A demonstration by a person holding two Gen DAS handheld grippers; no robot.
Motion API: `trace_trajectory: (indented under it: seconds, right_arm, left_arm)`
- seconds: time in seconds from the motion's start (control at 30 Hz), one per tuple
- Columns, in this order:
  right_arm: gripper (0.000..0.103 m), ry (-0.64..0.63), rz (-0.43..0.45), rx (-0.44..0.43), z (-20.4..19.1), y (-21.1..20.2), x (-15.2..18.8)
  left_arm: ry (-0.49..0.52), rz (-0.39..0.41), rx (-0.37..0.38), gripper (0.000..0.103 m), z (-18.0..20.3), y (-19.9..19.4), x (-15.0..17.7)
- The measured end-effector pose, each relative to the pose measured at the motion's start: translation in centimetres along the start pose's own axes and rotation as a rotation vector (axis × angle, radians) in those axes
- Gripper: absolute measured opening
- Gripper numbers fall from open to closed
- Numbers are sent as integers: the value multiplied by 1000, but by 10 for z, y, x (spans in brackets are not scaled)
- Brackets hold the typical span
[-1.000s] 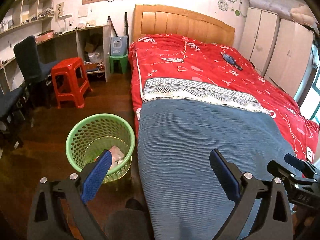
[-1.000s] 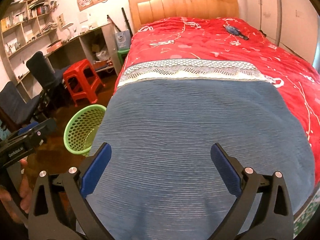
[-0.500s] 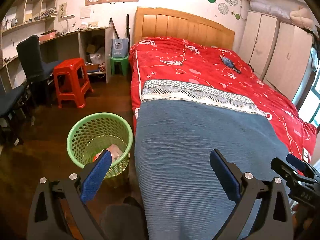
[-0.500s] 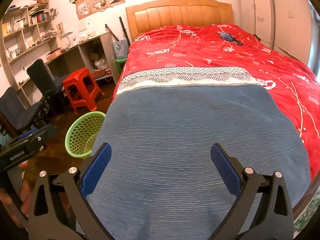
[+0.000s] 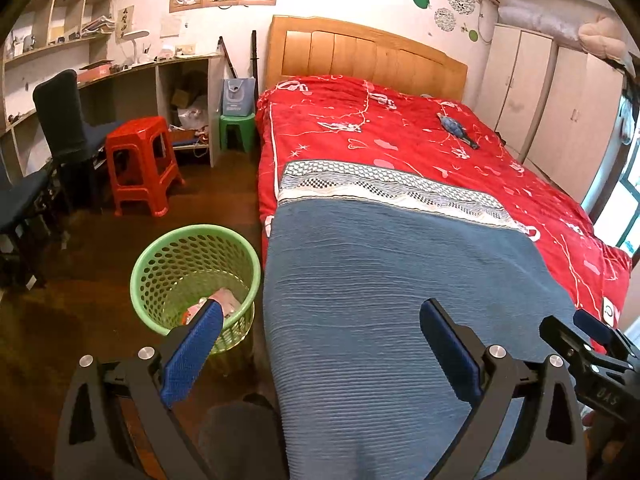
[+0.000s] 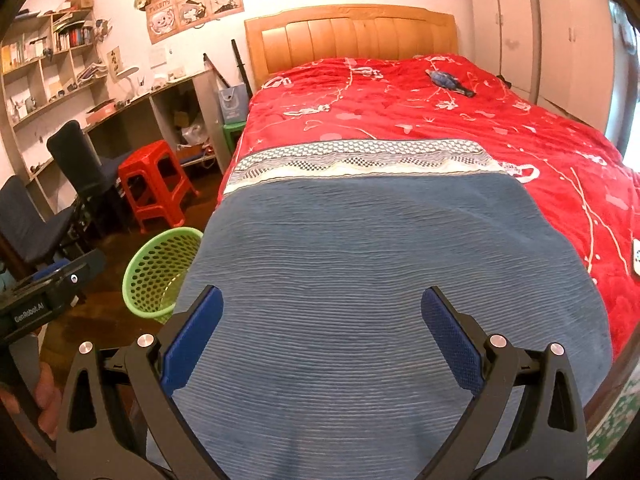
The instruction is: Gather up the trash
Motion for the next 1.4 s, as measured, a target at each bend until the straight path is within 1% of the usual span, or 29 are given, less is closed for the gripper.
trace_trajectory:
  seconds: [0.23, 0.77, 1.17, 1.4]
  right_arm:
    - [98, -25, 11, 23, -5, 0, 0]
    - [98, -21, 13, 23, -3, -1, 2]
    - [98, -21, 33, 40, -1, -5, 1]
    - [98, -30, 49, 33, -4, -8, 1]
  left_arm:
    - [-1, 0, 8, 95, 2, -1, 0]
    - [-11, 7, -1, 95, -1, 0, 1]
    - [-7, 9, 1, 95, 0, -1, 2]
    - [3, 26, -11, 95, 1, -3, 1]
Point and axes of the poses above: each gripper's, at about its wrist camera, not at the fingertips, and y roughly the way its jaws point, z to its right, x to its underside, the point moved 2 cm from there along y, roughly the way its jaws point, and after that the axes turned 5 degrees about x, right-handed, at the moved point
